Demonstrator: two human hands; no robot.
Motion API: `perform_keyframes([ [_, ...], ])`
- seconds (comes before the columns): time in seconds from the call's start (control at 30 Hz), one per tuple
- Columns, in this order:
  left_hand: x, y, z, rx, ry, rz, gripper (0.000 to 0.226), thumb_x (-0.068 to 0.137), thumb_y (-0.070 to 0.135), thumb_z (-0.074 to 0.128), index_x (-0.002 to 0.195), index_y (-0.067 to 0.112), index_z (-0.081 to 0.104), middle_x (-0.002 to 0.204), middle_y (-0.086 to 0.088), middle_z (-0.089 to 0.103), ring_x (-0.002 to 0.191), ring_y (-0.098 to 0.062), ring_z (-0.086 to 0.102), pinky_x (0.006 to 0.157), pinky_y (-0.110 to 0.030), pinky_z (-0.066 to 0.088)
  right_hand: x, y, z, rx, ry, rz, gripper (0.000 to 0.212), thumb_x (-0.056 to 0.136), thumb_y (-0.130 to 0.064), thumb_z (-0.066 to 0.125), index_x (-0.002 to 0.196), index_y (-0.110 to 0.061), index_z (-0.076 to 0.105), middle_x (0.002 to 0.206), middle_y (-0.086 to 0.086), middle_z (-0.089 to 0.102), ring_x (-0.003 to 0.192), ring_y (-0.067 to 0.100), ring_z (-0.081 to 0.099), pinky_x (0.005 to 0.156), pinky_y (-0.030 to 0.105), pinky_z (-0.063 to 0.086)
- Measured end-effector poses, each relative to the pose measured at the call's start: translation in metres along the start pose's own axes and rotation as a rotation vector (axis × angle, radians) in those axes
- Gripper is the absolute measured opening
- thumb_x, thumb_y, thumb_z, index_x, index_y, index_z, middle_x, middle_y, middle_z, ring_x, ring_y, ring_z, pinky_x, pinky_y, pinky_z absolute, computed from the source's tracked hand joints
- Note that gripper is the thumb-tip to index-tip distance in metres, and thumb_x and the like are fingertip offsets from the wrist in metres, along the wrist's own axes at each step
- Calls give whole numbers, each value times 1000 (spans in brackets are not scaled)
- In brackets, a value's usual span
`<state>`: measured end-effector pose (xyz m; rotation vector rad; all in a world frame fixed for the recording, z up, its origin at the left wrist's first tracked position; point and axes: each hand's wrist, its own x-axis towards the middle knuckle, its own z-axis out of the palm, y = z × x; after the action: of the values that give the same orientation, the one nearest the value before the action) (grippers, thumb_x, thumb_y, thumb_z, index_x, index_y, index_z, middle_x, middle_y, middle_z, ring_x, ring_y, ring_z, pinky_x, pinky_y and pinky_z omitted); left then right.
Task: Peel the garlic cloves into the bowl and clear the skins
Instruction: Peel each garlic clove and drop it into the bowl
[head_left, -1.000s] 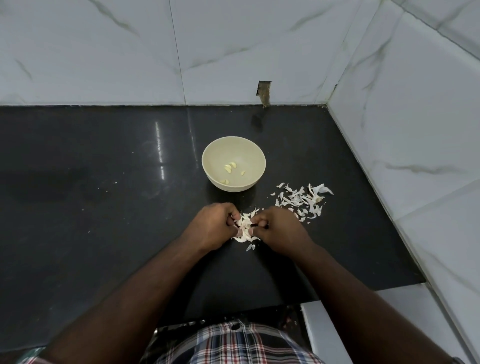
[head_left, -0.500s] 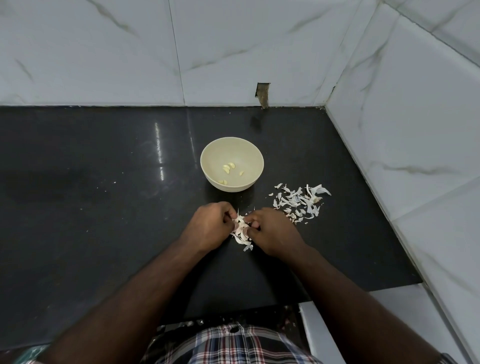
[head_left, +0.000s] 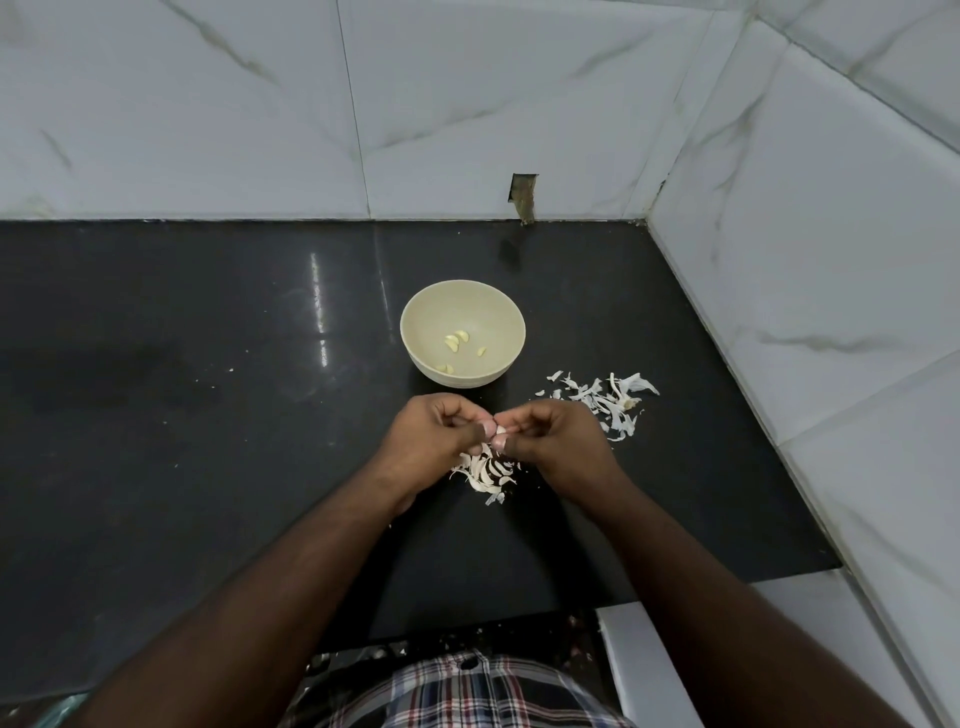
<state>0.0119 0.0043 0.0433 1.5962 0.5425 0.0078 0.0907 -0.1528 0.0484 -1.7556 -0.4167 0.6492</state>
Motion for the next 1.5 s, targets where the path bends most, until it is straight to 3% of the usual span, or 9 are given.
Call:
perform_keyframes([
  [0.23, -4, 8, 5, -306, -6, -58, 12, 86, 1, 74, 97, 3, 71, 70, -5, 69, 61, -8, 62, 54, -17, 47, -8, -11, 3, 99, 89, -34, 24, 83, 5, 75, 91, -18, 74, 79, 1, 76, 74, 10, 71, 73, 29, 60],
  [0.43, -6, 12, 7, -374, -25, -40, 10, 88, -1, 71, 95, 5, 70, 73, -7, 70, 62, -9, 64, 54, -17, 46, -10, -17, 4, 187, 106, 28, 16, 84, 2, 75, 96, -8, 74, 86, 12, 77, 84, 26, 74, 88, 47, 59],
  [0.6, -7, 12, 7, -374, -33, -36, 9, 87, 2, 73, 94, 6, 70, 77, -10, 71, 66, -12, 65, 55, -19, 46, -13, -20, 4, 186, 111, 25, 14, 84, 2, 74, 90, -11, 75, 81, 11, 76, 78, 23, 73, 84, 50, 59],
  [0.97, -9, 16, 8, -363, -74, -34, 5, 87, 2, 73, 90, 6, 72, 73, -8, 71, 65, -11, 63, 56, -17, 46, -14, -19, 2, 127, 154, -27, 10, 81, 3, 77, 85, -7, 75, 75, 7, 75, 70, 14, 70, 71, 28, 57],
  [1.23, -8, 17, 8, -383, -34, -43, 6, 89, 3, 70, 95, 2, 72, 76, -11, 70, 62, -9, 61, 55, -17, 47, -15, -22, 3, 133, 103, -68, 20, 84, 7, 73, 89, -12, 76, 82, 6, 77, 76, 13, 72, 74, 24, 58],
  [1.5, -9, 18, 9, -355, -99, -49, 7, 93, 4, 66, 97, 2, 72, 75, -5, 73, 63, -7, 60, 56, -16, 47, -13, -18, 3, 105, 189, -51, 10, 81, 5, 76, 89, 0, 75, 81, 14, 75, 72, 15, 68, 70, 27, 56],
])
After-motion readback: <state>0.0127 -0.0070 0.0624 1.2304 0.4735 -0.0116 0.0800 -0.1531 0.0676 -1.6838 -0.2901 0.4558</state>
